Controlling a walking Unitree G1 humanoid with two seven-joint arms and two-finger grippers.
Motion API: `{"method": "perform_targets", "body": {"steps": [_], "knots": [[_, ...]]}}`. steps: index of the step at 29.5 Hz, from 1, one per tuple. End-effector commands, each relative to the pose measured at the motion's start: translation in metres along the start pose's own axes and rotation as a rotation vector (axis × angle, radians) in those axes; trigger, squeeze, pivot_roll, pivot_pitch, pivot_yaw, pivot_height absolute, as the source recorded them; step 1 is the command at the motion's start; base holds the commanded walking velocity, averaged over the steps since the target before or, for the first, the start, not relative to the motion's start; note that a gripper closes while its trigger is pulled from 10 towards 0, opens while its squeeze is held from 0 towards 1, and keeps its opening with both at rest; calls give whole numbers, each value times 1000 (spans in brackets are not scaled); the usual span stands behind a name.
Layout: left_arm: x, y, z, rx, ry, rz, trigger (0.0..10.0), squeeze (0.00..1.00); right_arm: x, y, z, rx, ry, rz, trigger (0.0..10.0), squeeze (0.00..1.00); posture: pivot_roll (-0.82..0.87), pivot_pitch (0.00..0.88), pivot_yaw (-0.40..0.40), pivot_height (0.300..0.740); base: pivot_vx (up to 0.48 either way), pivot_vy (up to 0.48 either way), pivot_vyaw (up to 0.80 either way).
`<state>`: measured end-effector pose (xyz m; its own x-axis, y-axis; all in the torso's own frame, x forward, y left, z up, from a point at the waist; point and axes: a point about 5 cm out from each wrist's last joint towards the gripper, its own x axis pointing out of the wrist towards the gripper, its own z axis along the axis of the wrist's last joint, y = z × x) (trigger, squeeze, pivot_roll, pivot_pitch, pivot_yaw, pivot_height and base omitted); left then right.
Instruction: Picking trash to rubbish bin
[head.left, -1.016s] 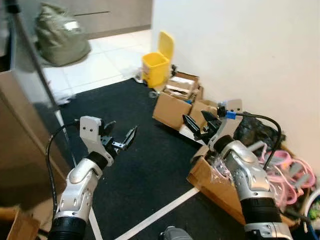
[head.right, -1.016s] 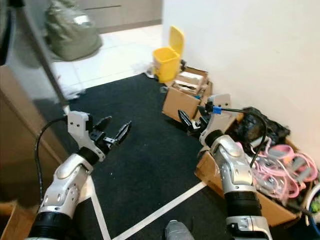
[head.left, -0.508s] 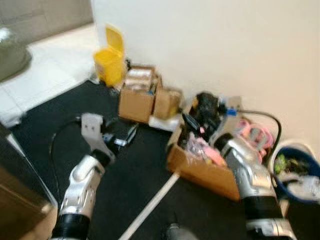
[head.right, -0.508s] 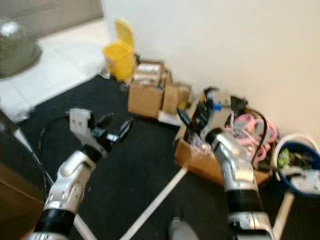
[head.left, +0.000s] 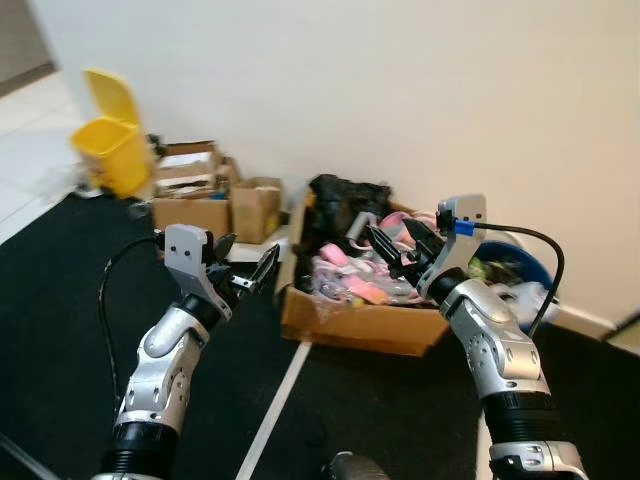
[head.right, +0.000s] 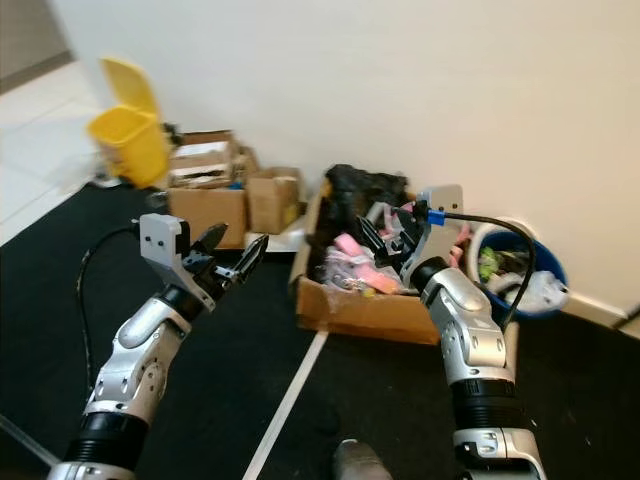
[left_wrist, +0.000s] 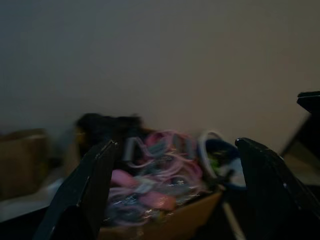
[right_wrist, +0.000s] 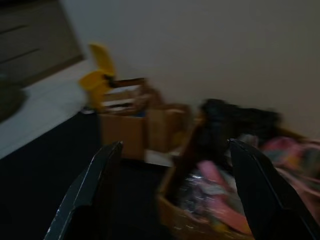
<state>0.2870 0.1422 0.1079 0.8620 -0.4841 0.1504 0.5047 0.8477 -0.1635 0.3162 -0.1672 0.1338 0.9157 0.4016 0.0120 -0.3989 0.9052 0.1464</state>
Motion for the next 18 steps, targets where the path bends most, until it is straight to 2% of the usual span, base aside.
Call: {"method": "perform_targets", "body": {"steps": [1,18], "knots": [[-1,0,0,2,2,3,10000,0,0,1,0,-4,3,0,10000,0,-69,0,-16,740,0,0,-800],[-2,-2,4,13,2,-7,10000,0,-1,3,-1,-4,-3,-10,10000,0,-66,0,0,740,0,0,-800]]}}
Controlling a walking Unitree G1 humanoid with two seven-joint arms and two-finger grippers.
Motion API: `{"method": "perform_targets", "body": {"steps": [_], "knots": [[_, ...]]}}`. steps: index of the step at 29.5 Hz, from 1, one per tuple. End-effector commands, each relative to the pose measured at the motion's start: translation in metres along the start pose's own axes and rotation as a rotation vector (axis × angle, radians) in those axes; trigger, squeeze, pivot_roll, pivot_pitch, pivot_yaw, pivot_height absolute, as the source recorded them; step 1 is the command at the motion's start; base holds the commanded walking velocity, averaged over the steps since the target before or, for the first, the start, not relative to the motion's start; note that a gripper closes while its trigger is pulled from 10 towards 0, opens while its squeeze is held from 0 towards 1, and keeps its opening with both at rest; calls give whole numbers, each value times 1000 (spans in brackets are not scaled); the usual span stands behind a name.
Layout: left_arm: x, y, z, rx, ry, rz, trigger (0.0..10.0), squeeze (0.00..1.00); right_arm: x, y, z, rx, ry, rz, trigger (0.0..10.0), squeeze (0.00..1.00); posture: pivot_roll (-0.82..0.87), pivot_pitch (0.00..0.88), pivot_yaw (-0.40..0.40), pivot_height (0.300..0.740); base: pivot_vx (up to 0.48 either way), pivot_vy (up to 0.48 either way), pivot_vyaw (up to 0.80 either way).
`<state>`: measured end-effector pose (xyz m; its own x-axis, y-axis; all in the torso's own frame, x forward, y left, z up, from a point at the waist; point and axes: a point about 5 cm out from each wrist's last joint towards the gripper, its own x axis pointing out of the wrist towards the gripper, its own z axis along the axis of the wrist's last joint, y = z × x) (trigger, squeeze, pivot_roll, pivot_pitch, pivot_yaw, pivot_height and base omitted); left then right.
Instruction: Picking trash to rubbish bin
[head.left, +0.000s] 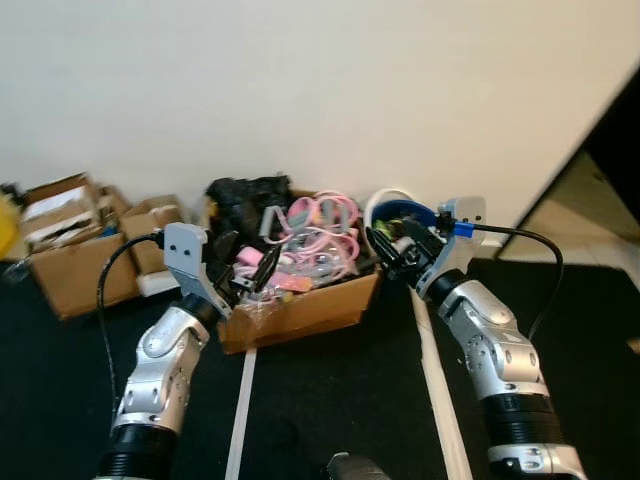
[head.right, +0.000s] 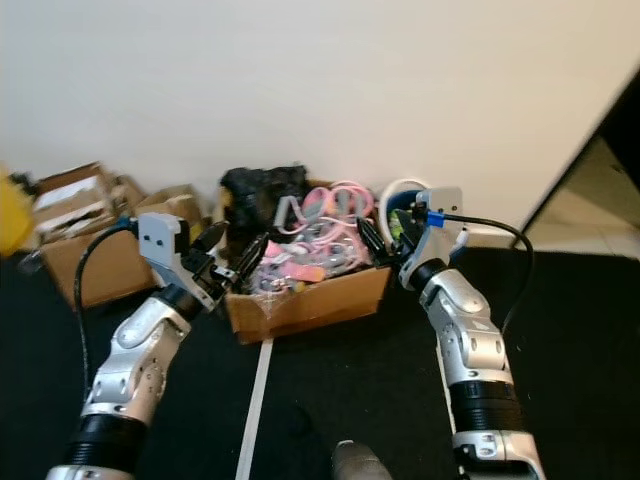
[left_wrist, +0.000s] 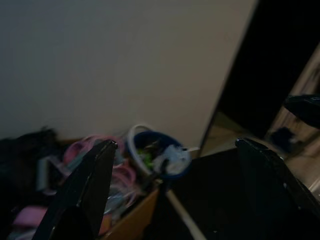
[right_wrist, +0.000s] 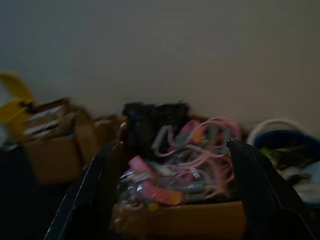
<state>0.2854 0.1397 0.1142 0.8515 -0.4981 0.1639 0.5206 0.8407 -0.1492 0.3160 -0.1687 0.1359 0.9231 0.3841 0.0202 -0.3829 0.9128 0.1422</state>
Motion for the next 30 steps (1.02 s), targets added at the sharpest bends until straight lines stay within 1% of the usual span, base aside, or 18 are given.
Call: {"method": "perform_targets", "body": {"steps": [1,16,30], "knots": [[-3,2,-1,1,12,12,10000,0,0,3,-3,0,8,7,10000,0,-66,0,0,740,0,0,-800],[-1,1,2,4,8,6,10000,0,0,4,-4,-2,9,7,10000,0,-64,0,2,740,0,0,-800],[3,-1,5,4,-6,0,10000,0,0,3,-5,-1,12,6,10000,0,-54,0,-10,740,0,0,-800]]}}
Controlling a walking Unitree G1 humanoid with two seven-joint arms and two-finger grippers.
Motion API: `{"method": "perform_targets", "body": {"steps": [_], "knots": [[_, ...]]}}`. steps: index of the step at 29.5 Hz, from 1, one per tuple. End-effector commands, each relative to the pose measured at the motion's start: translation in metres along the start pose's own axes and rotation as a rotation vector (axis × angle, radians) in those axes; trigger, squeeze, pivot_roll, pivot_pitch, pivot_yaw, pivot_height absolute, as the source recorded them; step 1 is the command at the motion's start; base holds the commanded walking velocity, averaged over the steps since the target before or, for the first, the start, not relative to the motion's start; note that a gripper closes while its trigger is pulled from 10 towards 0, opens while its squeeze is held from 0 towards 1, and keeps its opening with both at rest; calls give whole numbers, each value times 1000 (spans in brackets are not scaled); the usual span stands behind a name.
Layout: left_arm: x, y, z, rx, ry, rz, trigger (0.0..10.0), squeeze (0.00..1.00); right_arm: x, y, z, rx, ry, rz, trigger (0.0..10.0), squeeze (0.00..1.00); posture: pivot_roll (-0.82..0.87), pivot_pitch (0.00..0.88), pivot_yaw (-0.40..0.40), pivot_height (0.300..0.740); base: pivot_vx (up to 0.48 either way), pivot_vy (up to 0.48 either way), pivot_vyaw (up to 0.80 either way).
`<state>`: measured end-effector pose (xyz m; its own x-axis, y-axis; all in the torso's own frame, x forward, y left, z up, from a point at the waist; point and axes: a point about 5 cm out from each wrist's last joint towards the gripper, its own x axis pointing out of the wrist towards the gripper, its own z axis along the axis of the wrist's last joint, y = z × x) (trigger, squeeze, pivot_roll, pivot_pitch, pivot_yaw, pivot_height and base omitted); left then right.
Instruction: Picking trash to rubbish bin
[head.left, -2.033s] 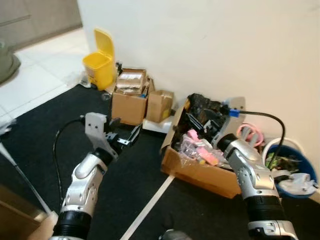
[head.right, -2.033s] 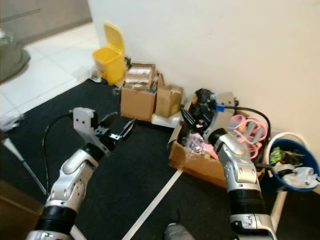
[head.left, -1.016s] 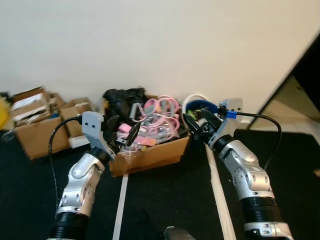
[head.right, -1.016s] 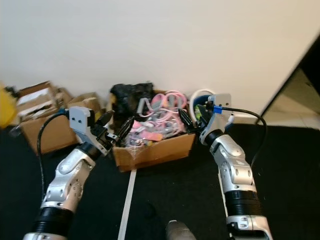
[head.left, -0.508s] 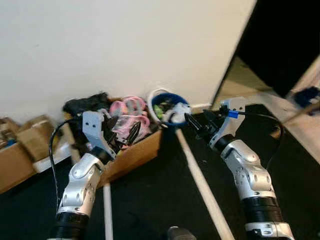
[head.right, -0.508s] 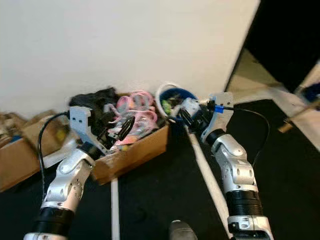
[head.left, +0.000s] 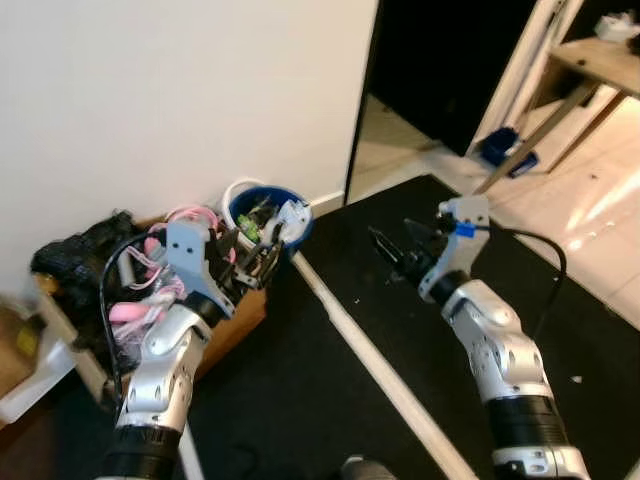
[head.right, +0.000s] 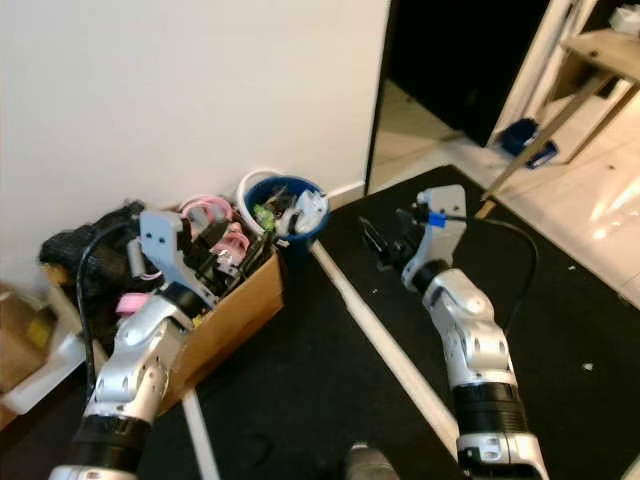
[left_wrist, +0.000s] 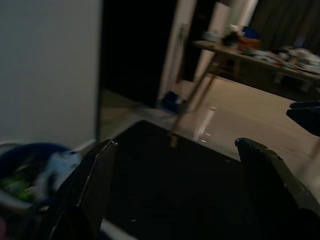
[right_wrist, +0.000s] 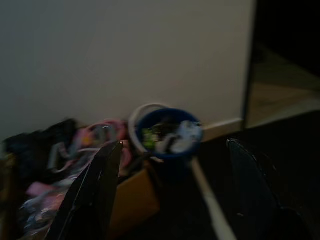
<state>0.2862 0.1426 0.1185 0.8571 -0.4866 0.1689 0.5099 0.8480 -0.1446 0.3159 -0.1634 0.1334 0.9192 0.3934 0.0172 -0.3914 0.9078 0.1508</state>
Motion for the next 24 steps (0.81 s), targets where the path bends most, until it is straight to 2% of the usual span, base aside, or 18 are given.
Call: {"method": "perform_targets", "body": {"steps": [1,24], "knots": [[3,-3,1,-3,1,-12,10000,0,-1,-2,-2,-10,8,-4,10000,0,-54,0,-10,740,0,0,-800],[3,-4,5,-5,-1,-18,10000,0,-2,0,-2,-11,1,-10,10000,0,-69,0,15,740,0,0,-800]]}}
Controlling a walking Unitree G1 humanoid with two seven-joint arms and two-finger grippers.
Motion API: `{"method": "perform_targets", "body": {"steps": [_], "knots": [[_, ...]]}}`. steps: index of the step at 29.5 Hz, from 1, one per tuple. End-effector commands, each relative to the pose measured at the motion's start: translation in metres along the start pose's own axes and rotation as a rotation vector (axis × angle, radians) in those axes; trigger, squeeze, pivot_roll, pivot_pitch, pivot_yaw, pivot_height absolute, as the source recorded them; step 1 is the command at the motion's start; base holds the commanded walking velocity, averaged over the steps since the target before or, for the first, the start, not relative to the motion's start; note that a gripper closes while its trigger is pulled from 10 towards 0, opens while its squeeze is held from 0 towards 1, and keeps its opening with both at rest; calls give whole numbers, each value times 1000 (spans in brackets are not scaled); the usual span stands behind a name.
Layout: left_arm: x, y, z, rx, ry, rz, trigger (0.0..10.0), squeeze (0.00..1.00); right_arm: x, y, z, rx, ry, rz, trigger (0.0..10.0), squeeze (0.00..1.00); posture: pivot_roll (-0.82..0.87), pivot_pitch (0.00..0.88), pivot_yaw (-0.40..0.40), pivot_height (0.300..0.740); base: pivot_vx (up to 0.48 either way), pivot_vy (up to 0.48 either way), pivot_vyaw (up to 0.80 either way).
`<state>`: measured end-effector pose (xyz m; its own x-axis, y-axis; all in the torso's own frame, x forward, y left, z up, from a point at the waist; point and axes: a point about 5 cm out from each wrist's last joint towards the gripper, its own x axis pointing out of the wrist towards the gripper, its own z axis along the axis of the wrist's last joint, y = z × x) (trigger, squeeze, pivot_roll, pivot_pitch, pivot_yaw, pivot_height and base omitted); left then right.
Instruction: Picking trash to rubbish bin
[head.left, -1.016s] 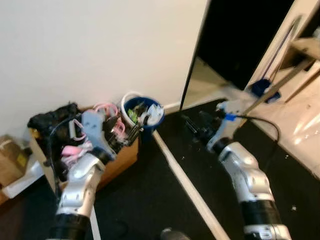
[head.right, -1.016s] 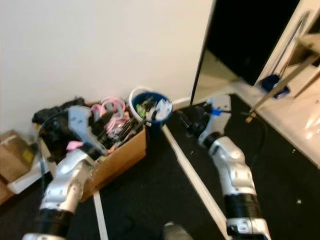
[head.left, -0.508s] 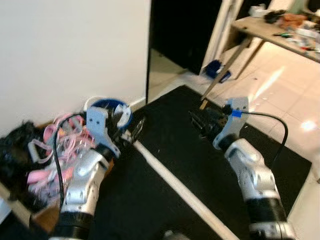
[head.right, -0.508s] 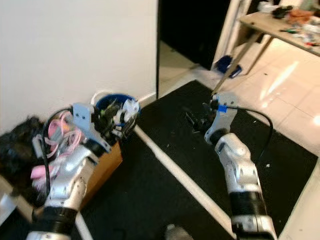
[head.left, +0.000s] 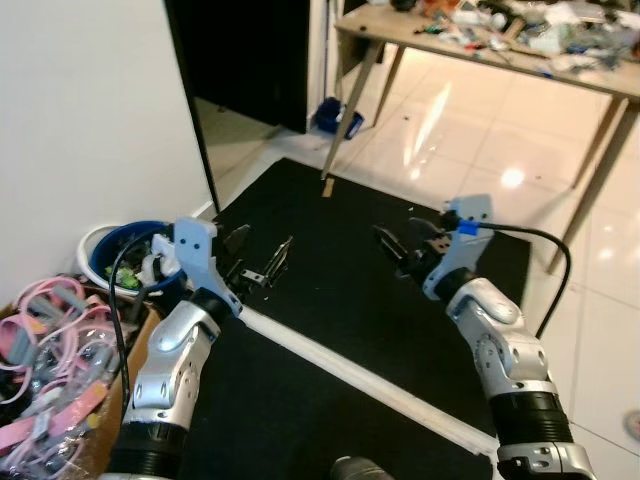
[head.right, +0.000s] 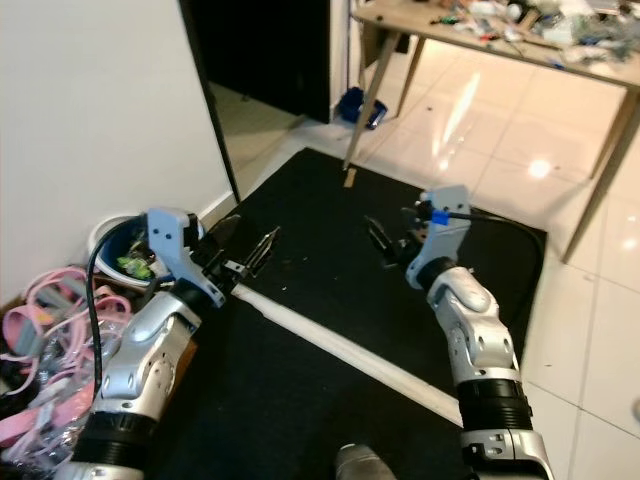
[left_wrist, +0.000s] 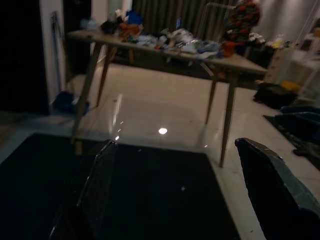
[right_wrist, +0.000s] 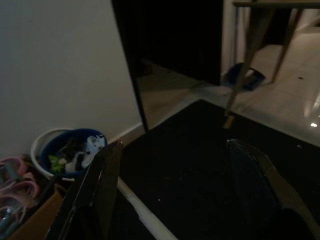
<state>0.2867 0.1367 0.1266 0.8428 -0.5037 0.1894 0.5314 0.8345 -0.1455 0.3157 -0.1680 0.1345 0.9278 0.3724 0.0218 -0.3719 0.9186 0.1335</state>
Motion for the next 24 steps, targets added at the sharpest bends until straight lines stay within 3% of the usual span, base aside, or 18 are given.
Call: {"method": "perform_targets", "body": {"steps": [1,24], "knots": [[-2,2,-2,-1,16,7,10000,0,0,4,-4,7,9,11,10000,0,-69,0,15,740,0,0,-800],[0,2,-1,-5,16,6,10000,0,2,3,-3,6,12,9,10000,0,-62,0,-4,740,0,0,-800]]}}
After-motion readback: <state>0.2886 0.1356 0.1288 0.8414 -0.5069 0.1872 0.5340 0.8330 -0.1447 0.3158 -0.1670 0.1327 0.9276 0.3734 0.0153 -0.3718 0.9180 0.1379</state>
